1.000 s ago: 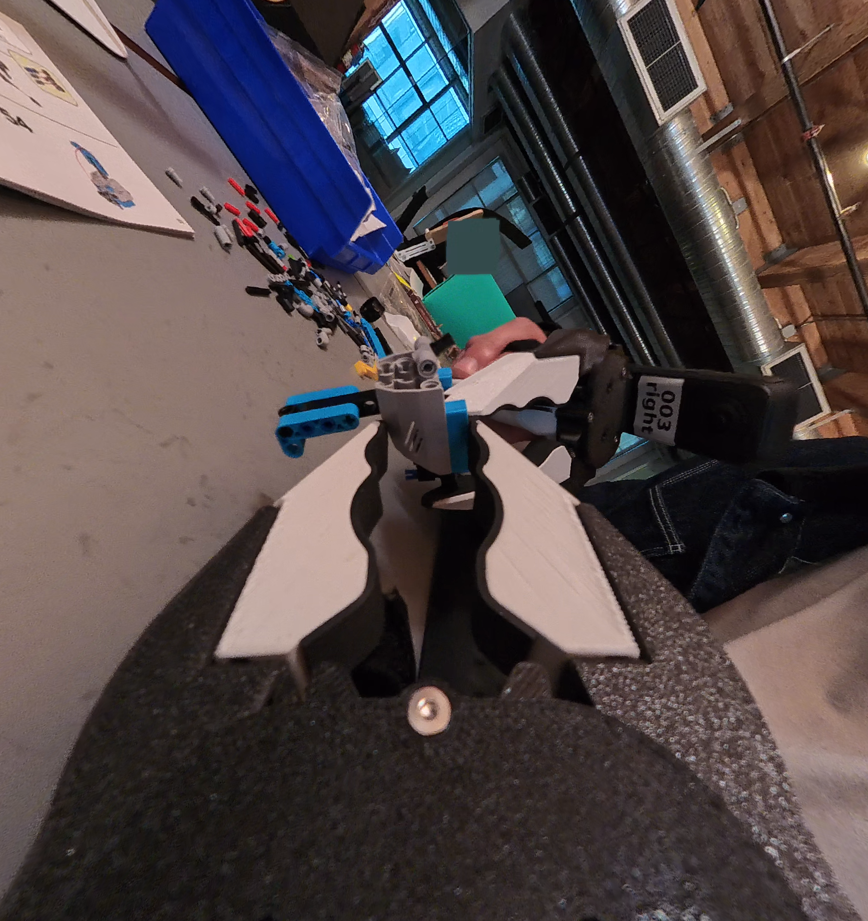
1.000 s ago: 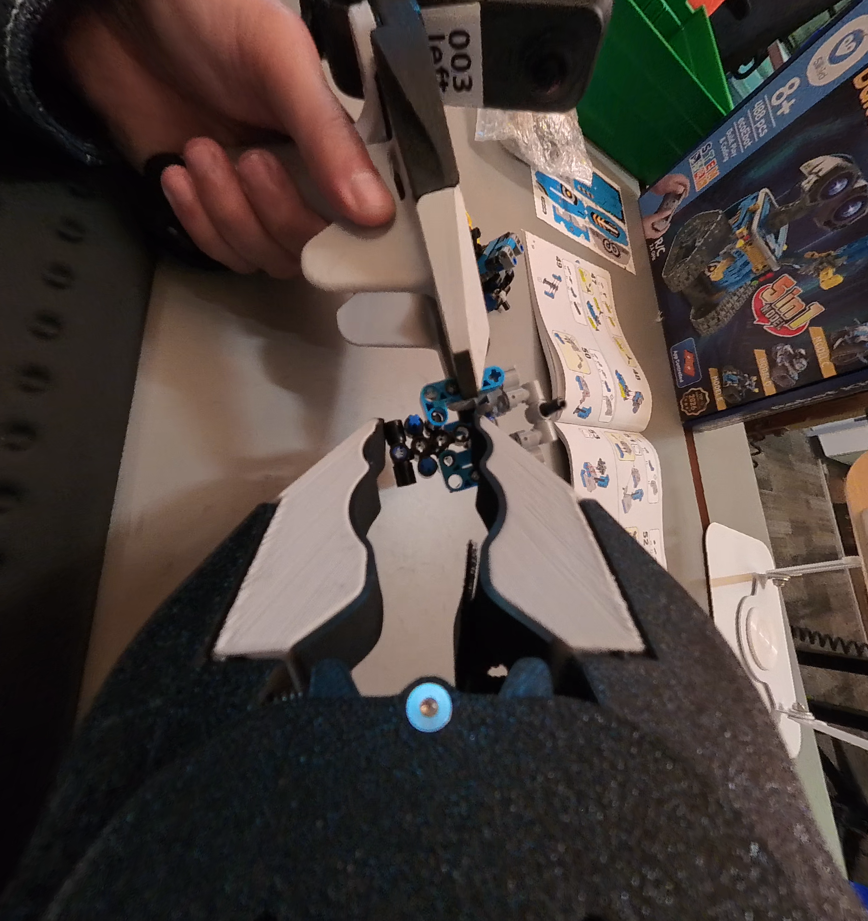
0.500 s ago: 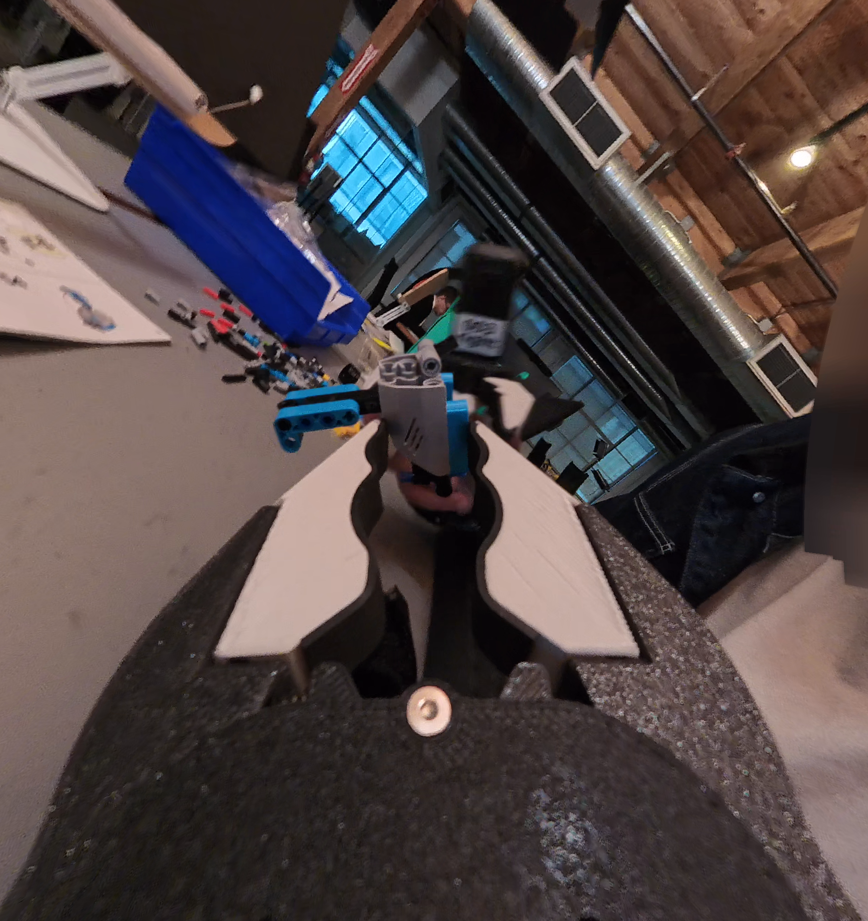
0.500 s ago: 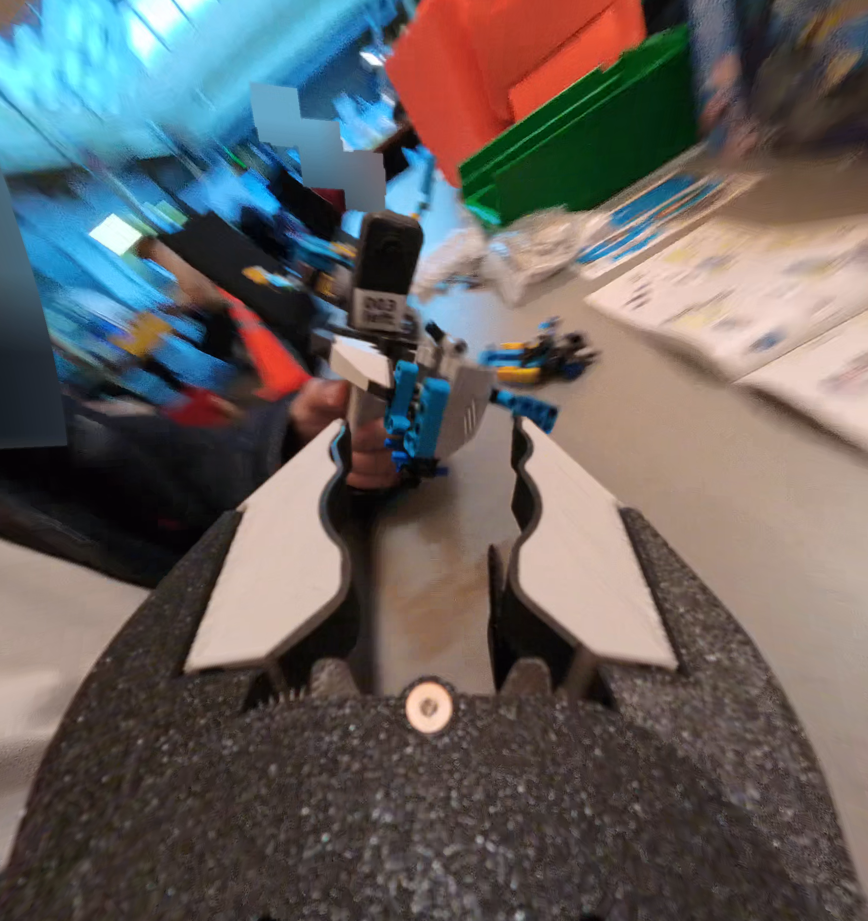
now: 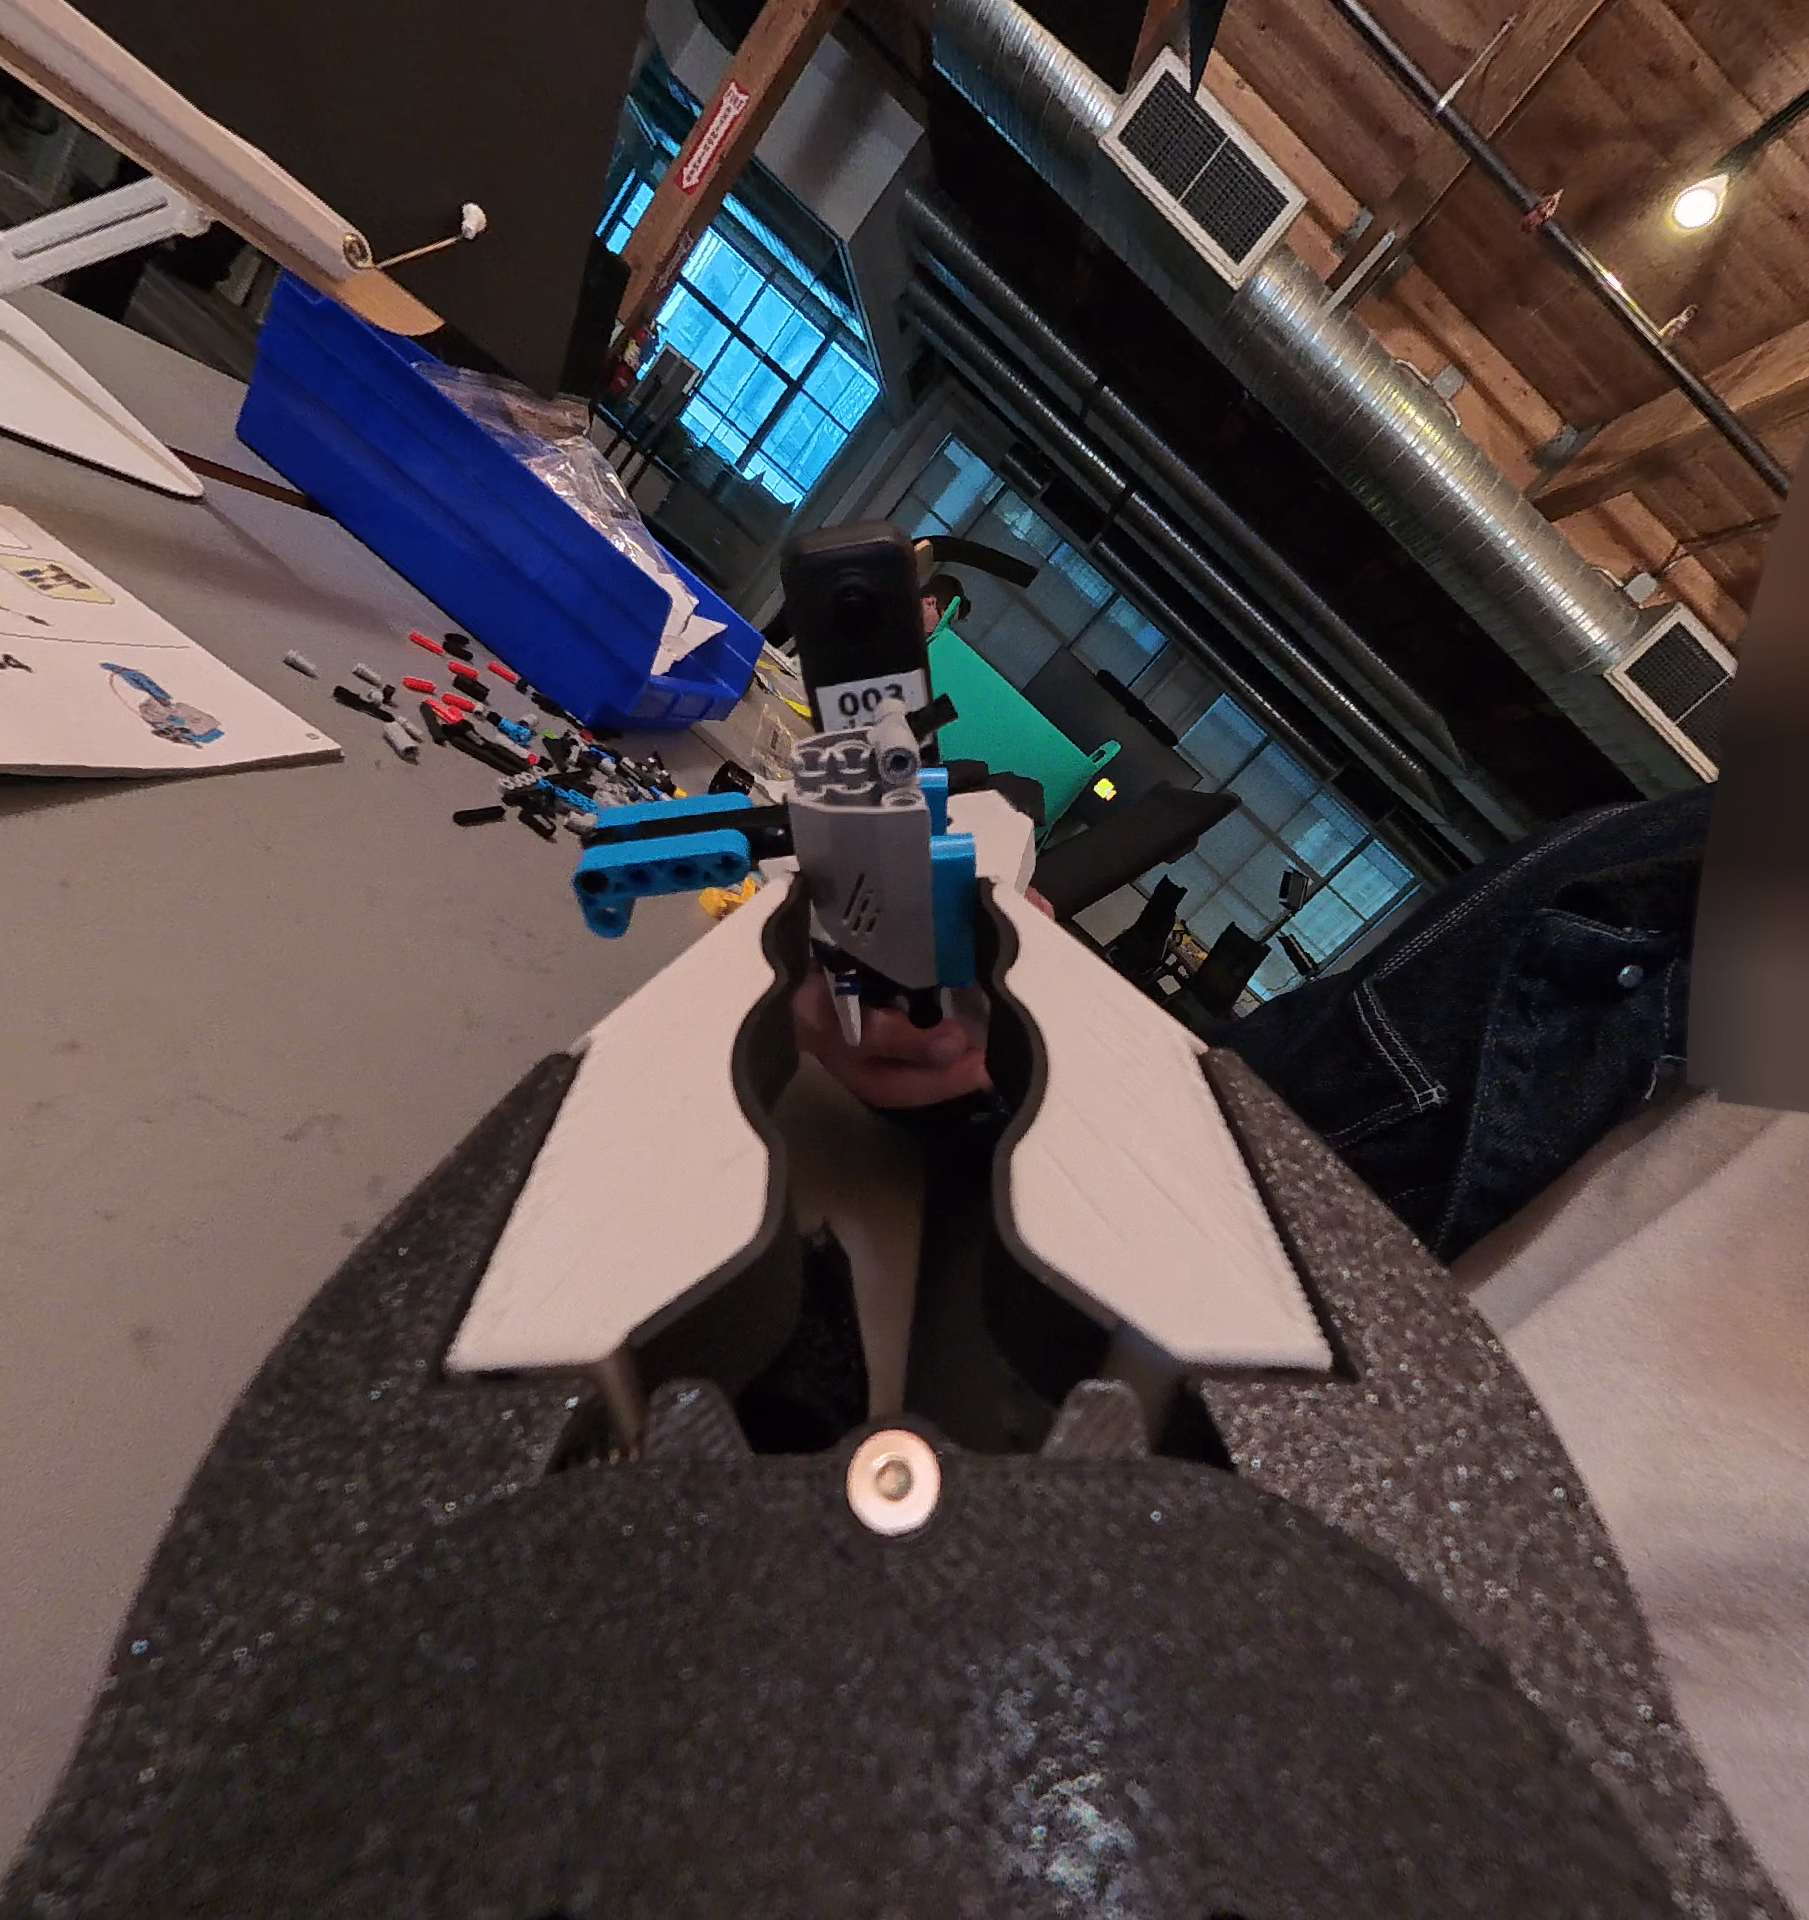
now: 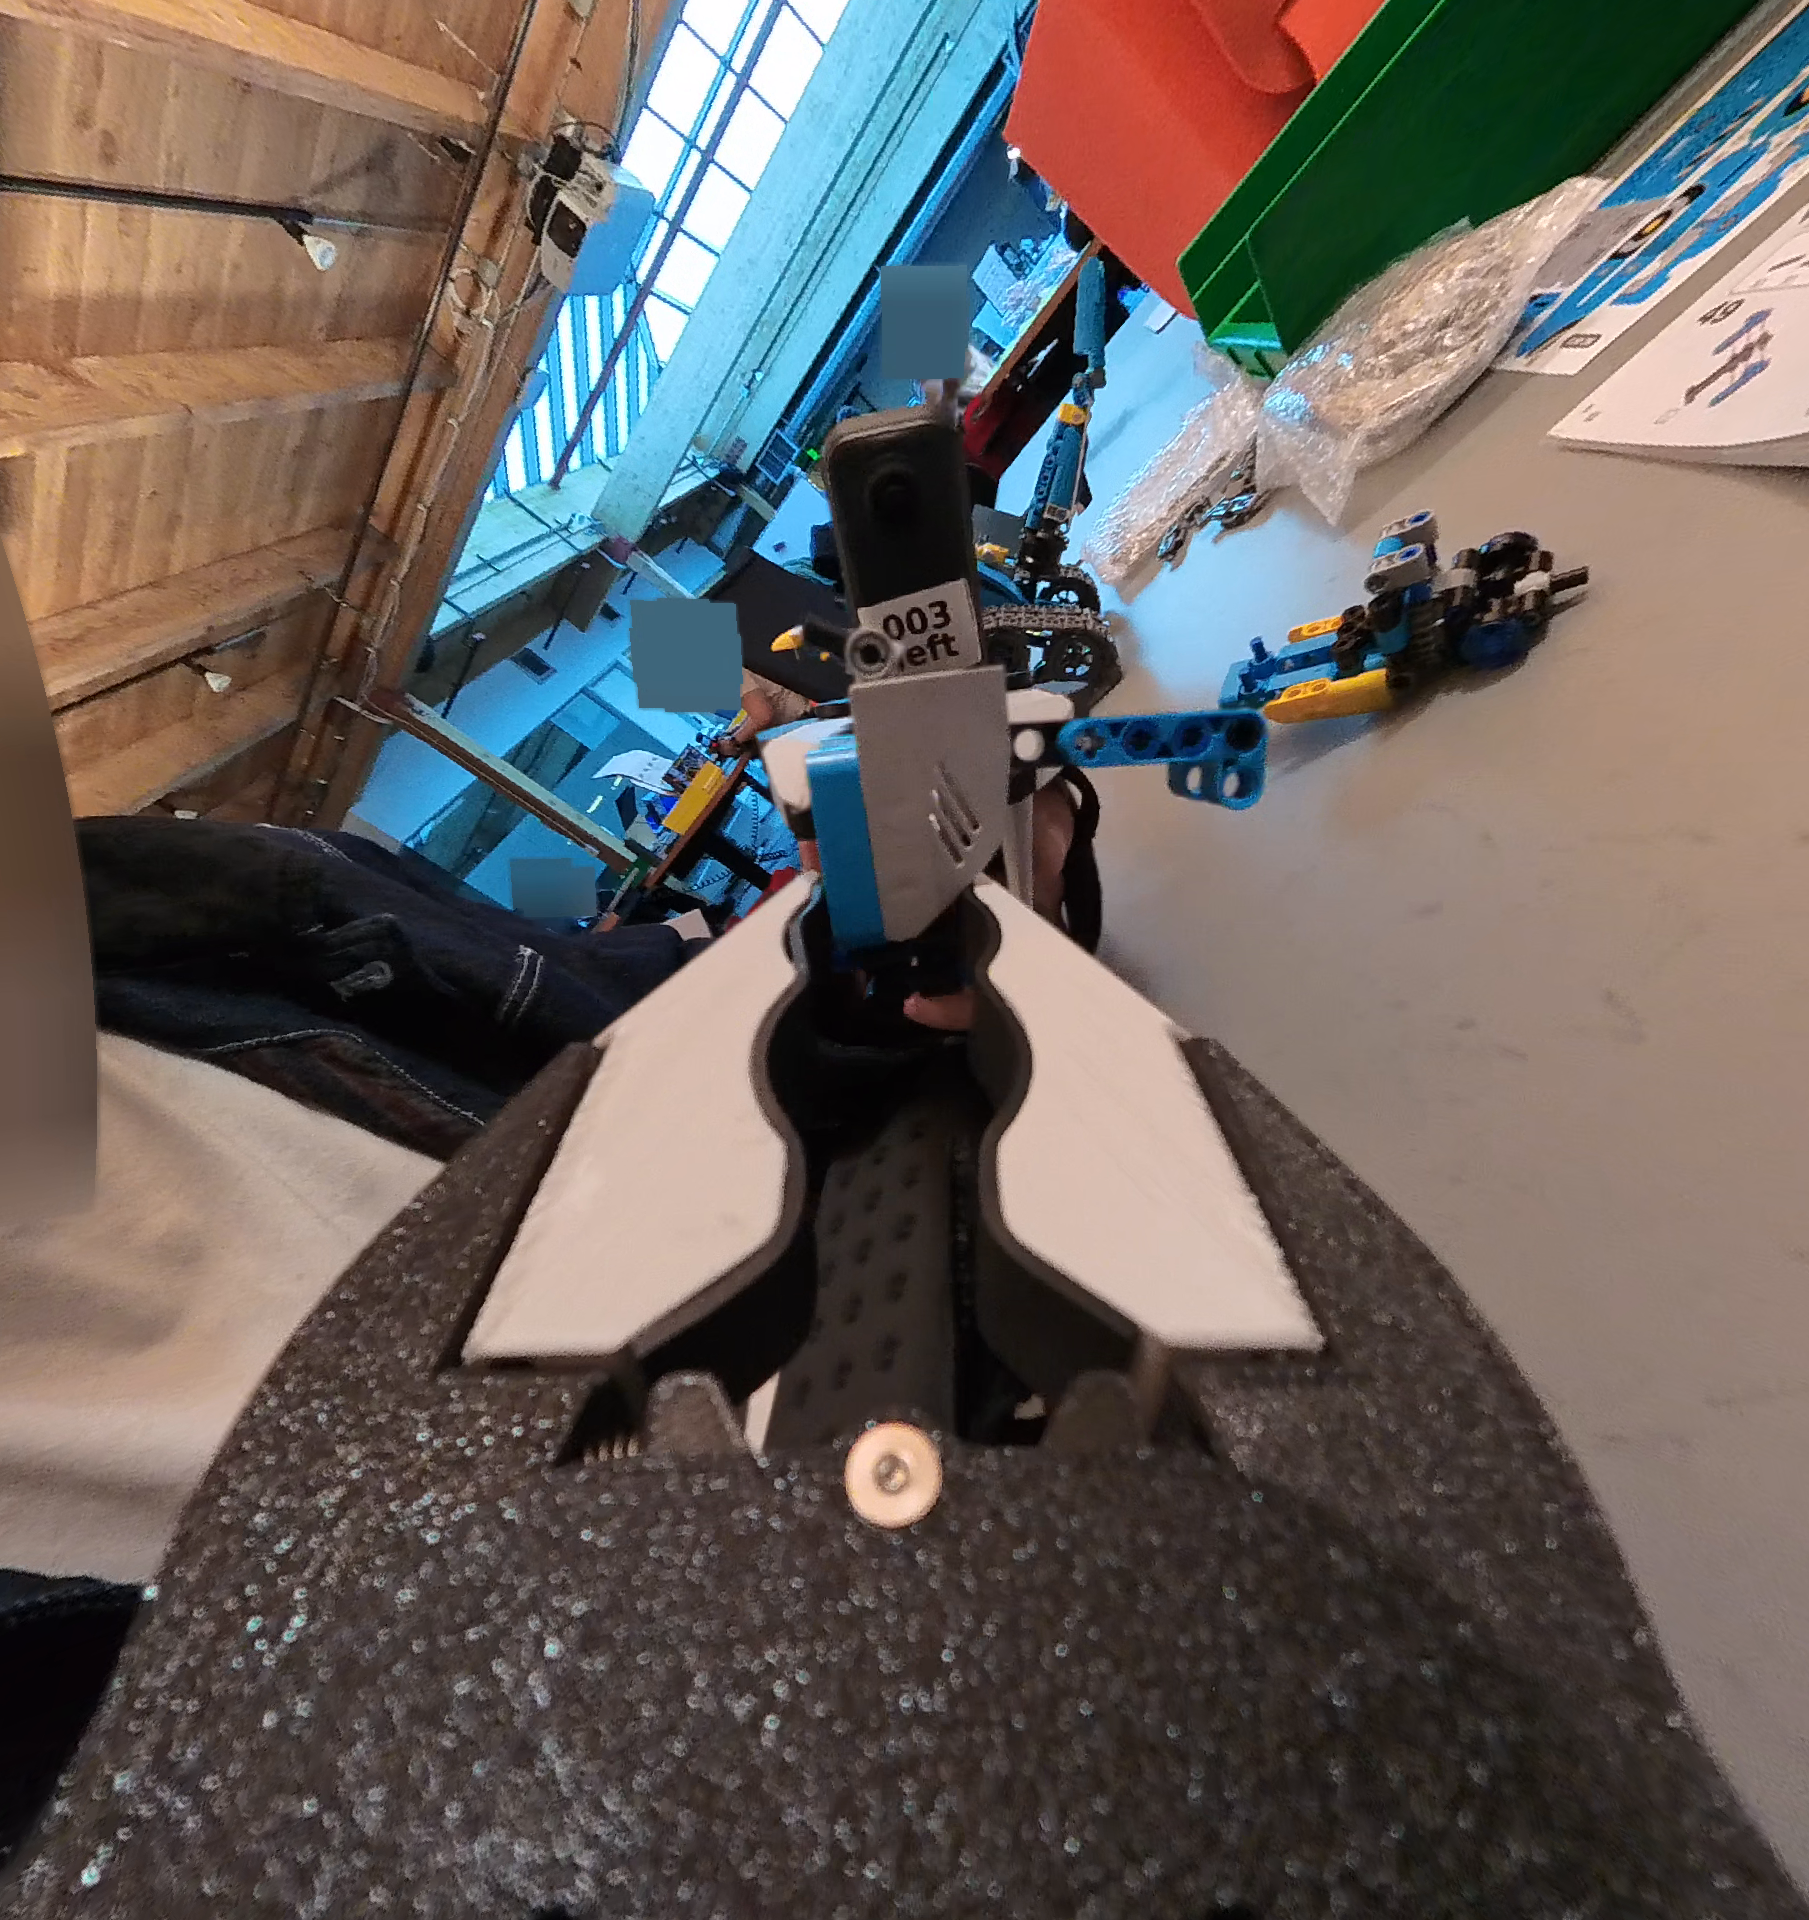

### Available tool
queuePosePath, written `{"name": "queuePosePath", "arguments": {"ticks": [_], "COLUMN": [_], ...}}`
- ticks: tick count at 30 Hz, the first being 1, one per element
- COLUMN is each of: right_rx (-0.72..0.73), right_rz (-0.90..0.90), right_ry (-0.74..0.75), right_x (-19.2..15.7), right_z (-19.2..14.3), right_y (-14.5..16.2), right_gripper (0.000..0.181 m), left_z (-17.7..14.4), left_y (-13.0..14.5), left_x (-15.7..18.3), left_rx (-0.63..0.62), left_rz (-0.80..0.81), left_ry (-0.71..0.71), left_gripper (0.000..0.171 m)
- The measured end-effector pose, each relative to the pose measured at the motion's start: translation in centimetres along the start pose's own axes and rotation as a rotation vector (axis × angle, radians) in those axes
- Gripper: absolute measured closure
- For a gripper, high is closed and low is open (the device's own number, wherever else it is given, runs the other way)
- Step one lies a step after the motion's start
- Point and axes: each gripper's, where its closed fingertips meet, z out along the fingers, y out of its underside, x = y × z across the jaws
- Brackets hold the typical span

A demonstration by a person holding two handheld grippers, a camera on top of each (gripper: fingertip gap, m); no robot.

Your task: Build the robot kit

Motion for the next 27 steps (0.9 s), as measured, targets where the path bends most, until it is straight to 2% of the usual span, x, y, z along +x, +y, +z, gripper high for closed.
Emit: {"name": "queuePosePath", "arguments": {"ticks": [17, 27], "right_rx": [-0.081, -0.054], "right_rz": [-0.043, -0.035], "right_ry": [-0.030, 0.000], "right_x": [-0.7, 0.0], "right_z": [-0.4, -0.5], "right_y": [1.2, 0.7], "right_gripper": [0.161, 0.158], "left_z": [0.2, 0.2], "left_y": [0.8, 0.7], "left_x": [0.5, -0.3], "left_rx": [-0.058, -0.051], "left_rz": [0.032, 0.041], "left_ry": [0.028, -0.020], "left_gripper": [0.141, 0.140]}}
